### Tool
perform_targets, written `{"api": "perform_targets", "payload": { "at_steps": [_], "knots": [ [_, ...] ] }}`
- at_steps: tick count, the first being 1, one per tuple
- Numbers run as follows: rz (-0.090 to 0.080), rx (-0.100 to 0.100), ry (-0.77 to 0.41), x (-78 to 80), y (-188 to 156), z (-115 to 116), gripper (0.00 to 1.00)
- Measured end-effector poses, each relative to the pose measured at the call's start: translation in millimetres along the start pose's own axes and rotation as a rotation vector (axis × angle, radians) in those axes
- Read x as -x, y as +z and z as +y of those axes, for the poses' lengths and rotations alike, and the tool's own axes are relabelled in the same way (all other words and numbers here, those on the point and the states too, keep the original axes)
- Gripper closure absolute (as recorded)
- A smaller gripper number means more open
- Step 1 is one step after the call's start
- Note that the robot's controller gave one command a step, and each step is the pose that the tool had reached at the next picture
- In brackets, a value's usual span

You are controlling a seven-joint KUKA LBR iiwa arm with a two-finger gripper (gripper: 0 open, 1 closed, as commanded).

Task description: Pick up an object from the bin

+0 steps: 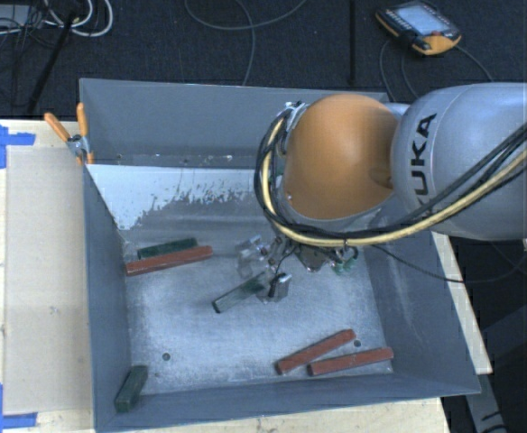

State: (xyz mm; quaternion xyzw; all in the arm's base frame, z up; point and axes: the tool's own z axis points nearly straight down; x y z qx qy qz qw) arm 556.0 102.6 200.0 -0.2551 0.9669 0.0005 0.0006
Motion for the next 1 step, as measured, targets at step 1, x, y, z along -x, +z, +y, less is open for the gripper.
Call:
{"api": "perform_targets", "payload": {
  "at_steps": [1],
  "knots": [
    [0.004, 0.001, -0.013, 1.7, -2.5, 0.2, 1.0]
  ]
}}
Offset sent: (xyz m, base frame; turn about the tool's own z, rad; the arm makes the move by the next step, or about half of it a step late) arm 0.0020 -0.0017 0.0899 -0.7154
